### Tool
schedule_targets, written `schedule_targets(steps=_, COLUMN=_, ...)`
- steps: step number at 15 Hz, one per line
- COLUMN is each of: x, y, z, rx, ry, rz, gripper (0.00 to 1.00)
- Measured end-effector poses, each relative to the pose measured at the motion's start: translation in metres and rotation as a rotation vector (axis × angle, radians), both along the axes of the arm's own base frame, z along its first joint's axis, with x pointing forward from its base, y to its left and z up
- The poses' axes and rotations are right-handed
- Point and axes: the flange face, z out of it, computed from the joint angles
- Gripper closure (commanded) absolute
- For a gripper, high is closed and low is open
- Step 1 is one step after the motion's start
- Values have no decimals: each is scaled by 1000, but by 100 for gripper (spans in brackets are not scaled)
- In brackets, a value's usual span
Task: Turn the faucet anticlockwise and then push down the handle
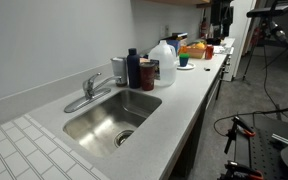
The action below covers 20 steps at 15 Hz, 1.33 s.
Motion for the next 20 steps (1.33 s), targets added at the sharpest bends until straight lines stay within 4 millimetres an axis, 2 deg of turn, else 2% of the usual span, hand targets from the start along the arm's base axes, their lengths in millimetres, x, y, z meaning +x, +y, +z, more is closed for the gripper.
schedule_targets(steps=15, x=3, y=6, z=-3, rx=-9, ry=12, rz=10, gripper=0)
schedule_targets(steps=17, x=20, y=8, z=6, rx=-22, ry=1, rz=18, gripper=0)
schedule_targets(steps=20, x=66, y=13, z=21, rx=-47, ry=-11, rz=33, gripper=0)
